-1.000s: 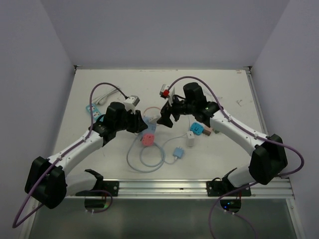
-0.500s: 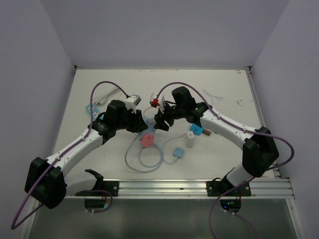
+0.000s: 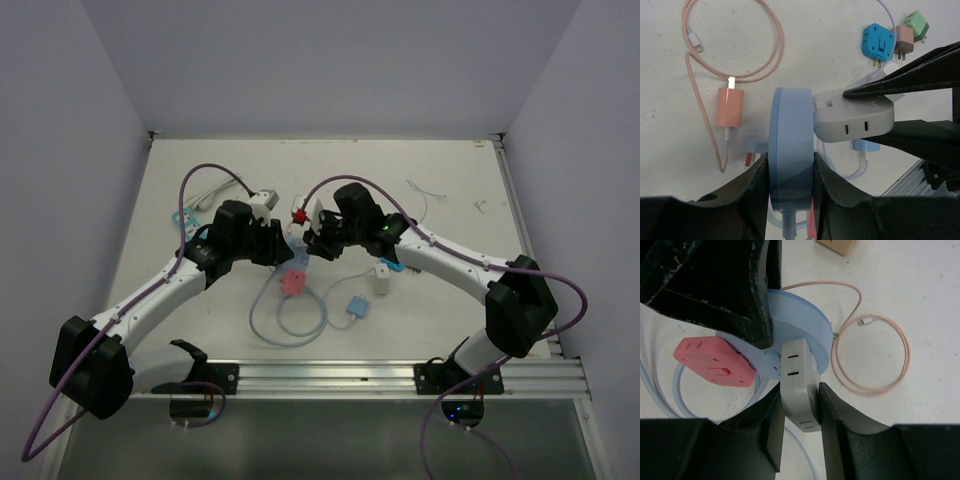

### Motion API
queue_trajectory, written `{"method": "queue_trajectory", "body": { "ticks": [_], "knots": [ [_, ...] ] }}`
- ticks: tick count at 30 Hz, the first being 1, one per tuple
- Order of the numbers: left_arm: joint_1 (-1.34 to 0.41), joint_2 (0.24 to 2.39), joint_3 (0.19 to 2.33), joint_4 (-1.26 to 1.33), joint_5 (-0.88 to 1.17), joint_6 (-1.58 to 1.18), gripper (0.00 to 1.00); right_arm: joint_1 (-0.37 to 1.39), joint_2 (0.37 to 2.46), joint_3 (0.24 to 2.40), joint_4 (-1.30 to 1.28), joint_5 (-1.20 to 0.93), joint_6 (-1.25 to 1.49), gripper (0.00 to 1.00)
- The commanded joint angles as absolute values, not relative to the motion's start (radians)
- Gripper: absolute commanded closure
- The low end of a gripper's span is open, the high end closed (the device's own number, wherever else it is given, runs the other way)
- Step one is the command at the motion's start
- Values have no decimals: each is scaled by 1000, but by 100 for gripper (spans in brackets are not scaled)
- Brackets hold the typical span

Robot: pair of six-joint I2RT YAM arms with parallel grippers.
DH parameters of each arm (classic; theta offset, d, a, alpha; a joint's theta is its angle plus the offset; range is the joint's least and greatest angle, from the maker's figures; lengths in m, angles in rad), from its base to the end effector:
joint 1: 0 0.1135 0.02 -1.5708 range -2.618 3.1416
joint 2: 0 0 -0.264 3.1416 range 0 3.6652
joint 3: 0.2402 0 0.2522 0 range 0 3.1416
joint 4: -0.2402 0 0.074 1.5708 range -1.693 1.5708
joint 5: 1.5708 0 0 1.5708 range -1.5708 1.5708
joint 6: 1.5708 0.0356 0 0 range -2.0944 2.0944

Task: Pull the plug off the socket

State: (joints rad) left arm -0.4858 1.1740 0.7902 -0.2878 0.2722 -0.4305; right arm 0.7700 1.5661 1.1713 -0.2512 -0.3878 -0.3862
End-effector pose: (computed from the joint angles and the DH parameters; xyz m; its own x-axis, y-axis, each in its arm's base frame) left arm 0.2187 -0.1263 0.2535 -0.7654 -0.0504 -0.6416 0.3482 0.8060 -0.4787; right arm 0.2443 0.2556 0.2743 -0.0760 -0.5594 -0.8254 -0.9606 0.2631 -0.0899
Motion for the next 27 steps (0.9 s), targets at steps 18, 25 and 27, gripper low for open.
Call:
{"method": "queue_trajectory", "body": {
  "ticks": [18, 25, 27],
  "knots": [
    [-486, 1161, 876, -356, -55, -431, 100, 850, 1525, 1146, -268, -158, -433, 100],
    [-485, 1193, 914, -477, -250, -410, 100, 851, 1447, 1135, -317, -138, -431, 100],
    [-485, 1198, 919, -486, -270, -414, 100, 851, 1434, 1144, -334, -141, -425, 100]
  ]
}}
